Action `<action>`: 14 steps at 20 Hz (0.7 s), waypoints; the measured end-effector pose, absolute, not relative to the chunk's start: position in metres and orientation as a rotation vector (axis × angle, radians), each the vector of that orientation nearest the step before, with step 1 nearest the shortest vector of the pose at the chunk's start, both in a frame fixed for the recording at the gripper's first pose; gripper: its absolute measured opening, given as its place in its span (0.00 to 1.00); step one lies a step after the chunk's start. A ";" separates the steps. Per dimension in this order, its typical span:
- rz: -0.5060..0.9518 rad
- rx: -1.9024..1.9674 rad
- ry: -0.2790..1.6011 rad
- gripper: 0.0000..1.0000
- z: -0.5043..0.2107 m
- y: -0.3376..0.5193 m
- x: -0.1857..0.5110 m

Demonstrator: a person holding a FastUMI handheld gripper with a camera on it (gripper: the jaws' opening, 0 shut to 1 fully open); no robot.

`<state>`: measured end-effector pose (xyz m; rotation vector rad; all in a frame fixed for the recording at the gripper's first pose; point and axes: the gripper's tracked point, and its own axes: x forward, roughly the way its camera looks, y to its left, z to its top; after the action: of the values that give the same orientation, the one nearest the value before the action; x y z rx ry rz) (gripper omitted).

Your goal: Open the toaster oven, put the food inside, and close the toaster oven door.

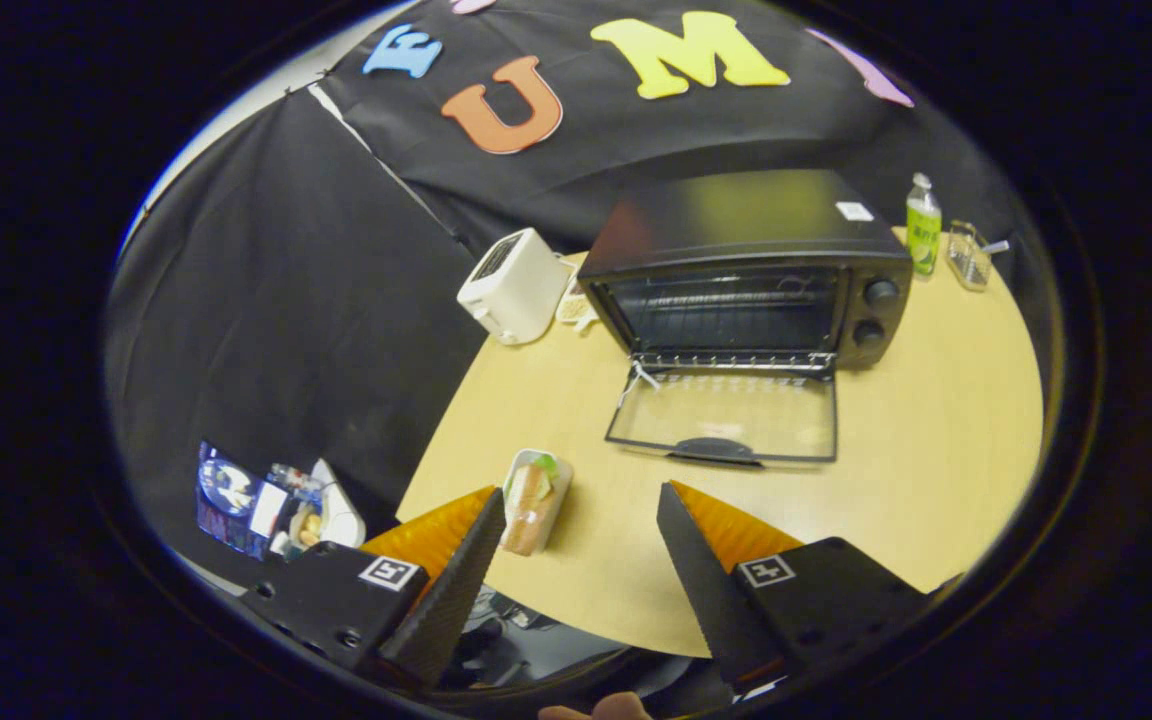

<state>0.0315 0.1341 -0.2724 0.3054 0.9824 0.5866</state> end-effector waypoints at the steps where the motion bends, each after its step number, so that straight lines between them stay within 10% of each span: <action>1: 0.600 0.326 1.037 1.00 -0.281 0.145 0.025; 14: 0.634 0.548 1.397 1.00 -0.395 0.249 0.022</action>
<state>0.0215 0.2493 -0.3954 0.5478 1.3974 0.6338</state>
